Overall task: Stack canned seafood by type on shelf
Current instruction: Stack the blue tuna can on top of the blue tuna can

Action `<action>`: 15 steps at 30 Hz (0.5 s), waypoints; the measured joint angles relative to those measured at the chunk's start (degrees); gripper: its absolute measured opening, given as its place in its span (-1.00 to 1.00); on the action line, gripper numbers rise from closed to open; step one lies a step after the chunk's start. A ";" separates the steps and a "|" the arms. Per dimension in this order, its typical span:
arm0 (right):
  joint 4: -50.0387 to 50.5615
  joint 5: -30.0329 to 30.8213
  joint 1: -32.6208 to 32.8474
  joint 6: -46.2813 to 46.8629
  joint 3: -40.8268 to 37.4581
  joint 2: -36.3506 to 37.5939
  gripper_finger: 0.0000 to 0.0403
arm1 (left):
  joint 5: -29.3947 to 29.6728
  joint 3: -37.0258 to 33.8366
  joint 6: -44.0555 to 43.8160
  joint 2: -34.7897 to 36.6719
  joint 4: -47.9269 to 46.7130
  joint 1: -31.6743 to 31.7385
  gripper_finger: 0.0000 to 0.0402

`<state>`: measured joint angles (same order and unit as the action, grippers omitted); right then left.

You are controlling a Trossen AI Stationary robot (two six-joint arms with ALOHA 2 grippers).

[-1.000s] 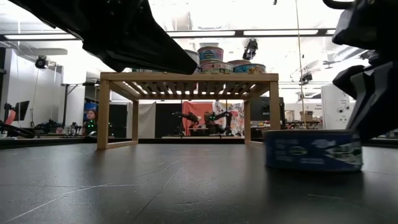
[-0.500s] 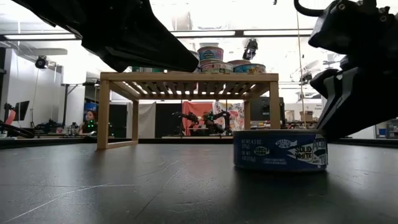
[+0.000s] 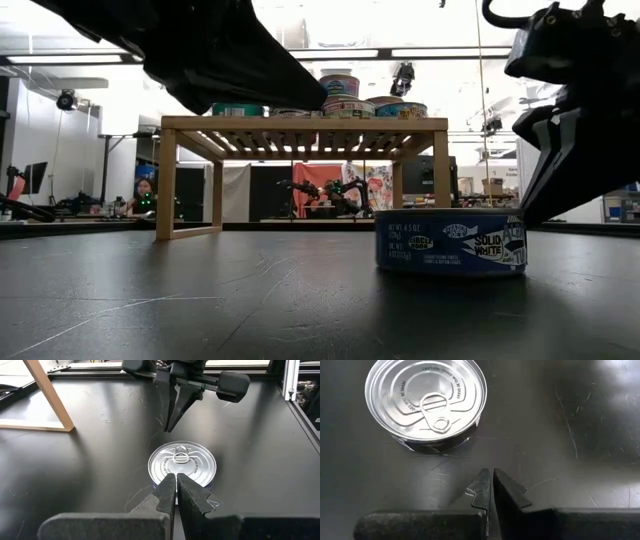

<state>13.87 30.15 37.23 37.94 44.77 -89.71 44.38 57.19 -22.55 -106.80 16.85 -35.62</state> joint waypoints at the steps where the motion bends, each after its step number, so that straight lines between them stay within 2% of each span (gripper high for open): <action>1: 0.01 0.00 0.00 0.24 0.00 0.02 -0.94 | 0.00 0.00 0.02 0.00 0.16 0.00 -1.00; 6: -0.01 0.03 0.00 0.71 0.00 0.02 -0.94 | -1.59 0.00 3.28 -1.27 5.90 0.25 -1.00; 11: 0.02 1.43 0.00 0.43 0.00 0.02 -0.94 | -2.49 0.43 15.51 -6.80 19.34 0.48 -1.00; 15: -0.55 1.55 0.00 -0.39 0.00 0.02 -0.94 | -2.47 1.47 17.40 -9.51 20.60 0.85 -1.00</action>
<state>13.32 31.70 37.23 37.55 44.77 -89.69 41.91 58.66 -5.14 -116.31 37.45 -34.76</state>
